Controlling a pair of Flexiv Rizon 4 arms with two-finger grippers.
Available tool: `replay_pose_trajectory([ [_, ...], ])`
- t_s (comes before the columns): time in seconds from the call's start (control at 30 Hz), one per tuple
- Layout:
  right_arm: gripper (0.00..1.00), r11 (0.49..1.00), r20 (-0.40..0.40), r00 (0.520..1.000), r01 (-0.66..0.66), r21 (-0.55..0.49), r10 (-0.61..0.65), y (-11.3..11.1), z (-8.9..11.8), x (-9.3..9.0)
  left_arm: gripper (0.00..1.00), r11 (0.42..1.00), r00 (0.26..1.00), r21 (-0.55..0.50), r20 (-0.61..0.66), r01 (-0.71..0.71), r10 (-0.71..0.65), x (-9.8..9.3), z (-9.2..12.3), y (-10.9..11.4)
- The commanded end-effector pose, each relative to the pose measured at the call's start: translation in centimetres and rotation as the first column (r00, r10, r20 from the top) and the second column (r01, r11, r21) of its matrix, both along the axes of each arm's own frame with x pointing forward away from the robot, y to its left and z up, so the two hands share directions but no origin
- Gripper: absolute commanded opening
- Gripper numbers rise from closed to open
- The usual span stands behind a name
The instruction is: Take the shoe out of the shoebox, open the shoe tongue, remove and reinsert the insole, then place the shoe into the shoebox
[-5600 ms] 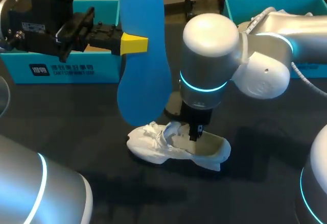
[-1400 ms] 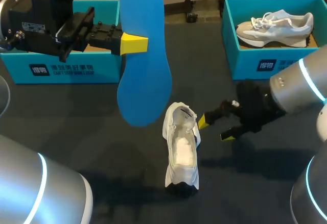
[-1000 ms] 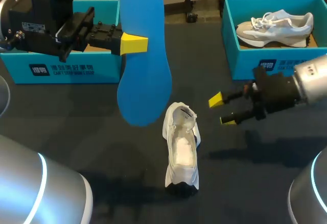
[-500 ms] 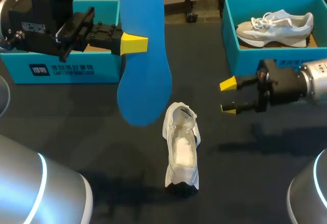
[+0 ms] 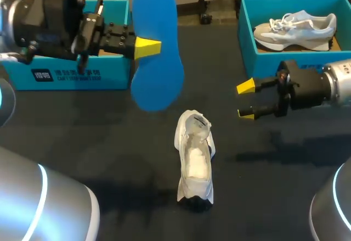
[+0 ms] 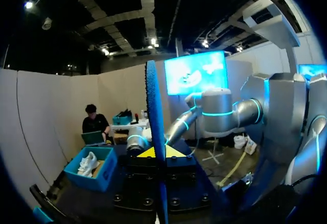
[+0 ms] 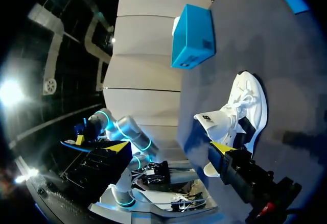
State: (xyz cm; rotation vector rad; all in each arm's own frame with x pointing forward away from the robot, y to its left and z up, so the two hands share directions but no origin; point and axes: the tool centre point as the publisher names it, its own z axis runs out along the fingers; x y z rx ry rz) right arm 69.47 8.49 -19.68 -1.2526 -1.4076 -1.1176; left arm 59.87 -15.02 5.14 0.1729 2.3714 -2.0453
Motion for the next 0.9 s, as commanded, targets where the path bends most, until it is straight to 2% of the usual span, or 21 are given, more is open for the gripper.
replay_pose_trajectory([
  [0.03, 1.0, 1.0, 0.0, 1.0, 0.002, -0.001, -0.002, 0.1, 0.0, 0.0, 0.0, 0.999, 0.825, 0.045, 0.565, -0.009, -0.018, 3.1, -1.2, -1.2],
  [0.1, 1.0, 1.0, 0.0, 1.0, 0.002, -0.001, -0.002, 0.1, 0.0, 0.0, 0.0, 0.997, 0.725, 0.076, 0.688, -0.007, -0.047, 3.7, -1.8, -1.3],
  [0.13, 1.0, 1.0, 0.0, 1.0, 0.002, -0.001, -0.002, 0.1, 0.0, 0.0, 0.0, 0.993, 0.591, 0.117, 0.802, -0.004, -0.093, 4.0, -2.4, -1.3],
  [0.2, 1.0, 1.0, 0.0, 1.0, 0.002, -0.001, -0.002, 0.1, 0.0, 0.0, 0.0, 0.978, 0.232, 0.194, 0.957, -0.074, -0.172, 5.1, -4.0, -1.0],
  [0.63, 1.0, 1.0, 0.0, 1.0, 0.002, -0.001, -0.002, 0.1, 0.0, 0.0, 0.0, 0.978, 0.232, 0.194, 0.957, -0.074, -0.172, 5.1, -4.0, -1.0],
  [0.7, 1.0, 1.0, 0.0, 1.0, 0.002, -0.001, -0.002, 0.1, 0.0, 0.0, 0.0, 0.983, 0.183, 0.178, 0.969, -0.05, -0.166, 5.0, -4.4, -0.9],
  [0.73, 1.0, 1.0, 0.0, 1.0, 0.002, -0.001, -0.002, 0.1, 0.0, 0.0, 0.0, 0.989, 0.077, 0.142, 0.987, -0.03, -0.14, 5.0, -4.8, -0.7],
  [0.77, 1.0, 1.0, 0.0, 1.0, 0.002, -0.001, -0.002, 0.1, 0.0, 0.0, 0.0, 0.991, 0.046, 0.132, 0.99, -0.031, -0.131, 4.9, -5.0, -0.7],
  [0.83, 1.0, 1.0, 0.0, 1.0, 0.002, -0.001, -0.002, 0.1, 0.0, 0.0, 0.0, 0.988, -0.072, 0.147, 0.986, -0.042, -0.149, 5.3, -6.5, -1.0],
  [0.9, 1.0, 1.0, 0.0, 1.0, 0.002, -0.001, -0.002, 0.1, 0.0, 0.0, 0.0, 0.988, -0.131, 0.147, 0.98, -0.039, -0.151, 5.7, -8.0, -1.2],
])
